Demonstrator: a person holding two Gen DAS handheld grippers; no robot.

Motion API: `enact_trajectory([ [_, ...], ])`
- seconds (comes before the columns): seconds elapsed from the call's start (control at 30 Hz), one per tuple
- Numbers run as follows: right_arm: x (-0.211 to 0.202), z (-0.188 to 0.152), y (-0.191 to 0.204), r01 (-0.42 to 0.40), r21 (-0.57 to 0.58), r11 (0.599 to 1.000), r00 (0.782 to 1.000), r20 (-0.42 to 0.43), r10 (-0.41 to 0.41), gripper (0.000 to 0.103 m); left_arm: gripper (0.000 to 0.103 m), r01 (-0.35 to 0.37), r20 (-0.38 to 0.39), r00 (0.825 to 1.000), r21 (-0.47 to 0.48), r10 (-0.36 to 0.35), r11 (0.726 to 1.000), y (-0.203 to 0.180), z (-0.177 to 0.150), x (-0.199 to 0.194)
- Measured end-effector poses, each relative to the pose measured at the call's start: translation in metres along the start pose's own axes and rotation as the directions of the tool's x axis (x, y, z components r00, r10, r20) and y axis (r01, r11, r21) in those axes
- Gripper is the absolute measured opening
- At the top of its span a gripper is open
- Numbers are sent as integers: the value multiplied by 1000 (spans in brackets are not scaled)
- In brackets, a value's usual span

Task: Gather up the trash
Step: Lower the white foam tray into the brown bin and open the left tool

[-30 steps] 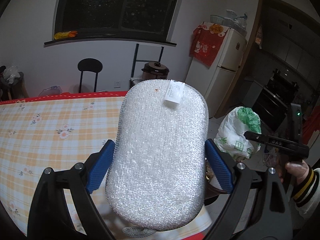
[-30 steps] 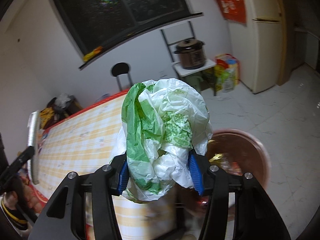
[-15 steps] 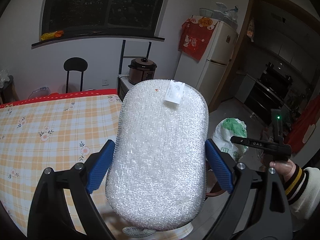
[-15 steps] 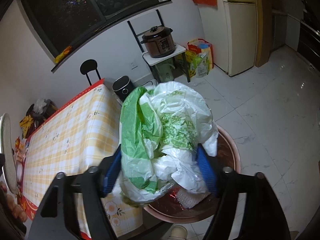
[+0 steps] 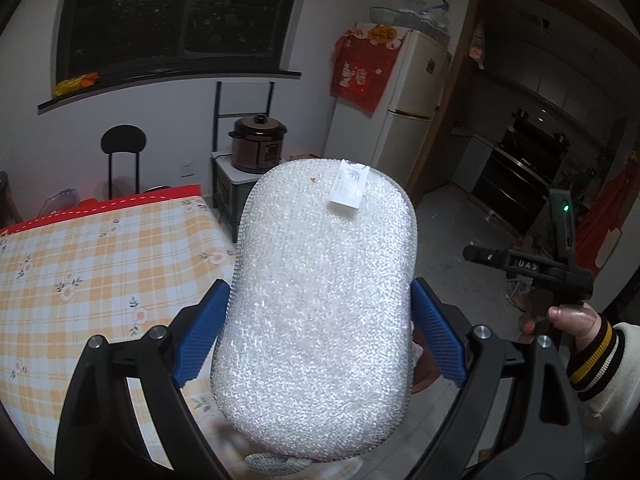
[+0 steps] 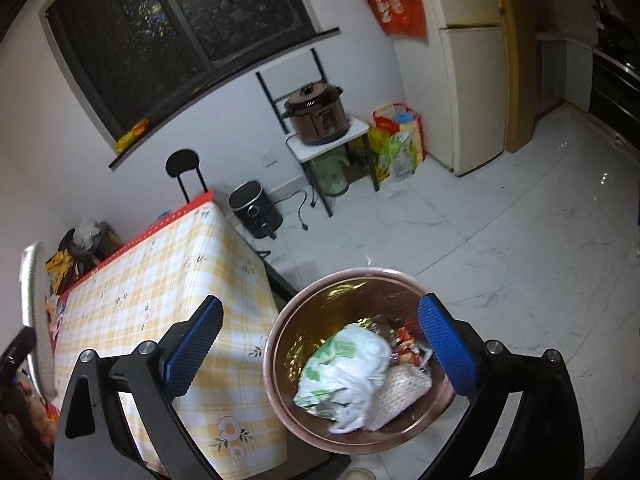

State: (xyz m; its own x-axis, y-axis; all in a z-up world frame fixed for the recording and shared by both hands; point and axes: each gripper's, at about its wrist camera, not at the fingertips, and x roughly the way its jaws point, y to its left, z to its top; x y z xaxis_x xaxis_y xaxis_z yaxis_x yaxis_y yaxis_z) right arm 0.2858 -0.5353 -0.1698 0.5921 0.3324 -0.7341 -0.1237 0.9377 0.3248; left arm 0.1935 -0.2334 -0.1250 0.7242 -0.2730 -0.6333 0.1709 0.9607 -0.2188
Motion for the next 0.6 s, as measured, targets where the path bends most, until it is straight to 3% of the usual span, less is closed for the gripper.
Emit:
enact_trajectory([
  [0.3, -64, 11, -32, 68, 46, 997, 993, 98, -72, 98, 89, 133, -52, 990, 81, -129, 988, -52, 17, 43],
  [0.6, -108, -4, -76, 130, 116, 985, 980, 135, -145, 98, 89, 237, -171, 963, 151, -210, 960, -110, 20, 115],
])
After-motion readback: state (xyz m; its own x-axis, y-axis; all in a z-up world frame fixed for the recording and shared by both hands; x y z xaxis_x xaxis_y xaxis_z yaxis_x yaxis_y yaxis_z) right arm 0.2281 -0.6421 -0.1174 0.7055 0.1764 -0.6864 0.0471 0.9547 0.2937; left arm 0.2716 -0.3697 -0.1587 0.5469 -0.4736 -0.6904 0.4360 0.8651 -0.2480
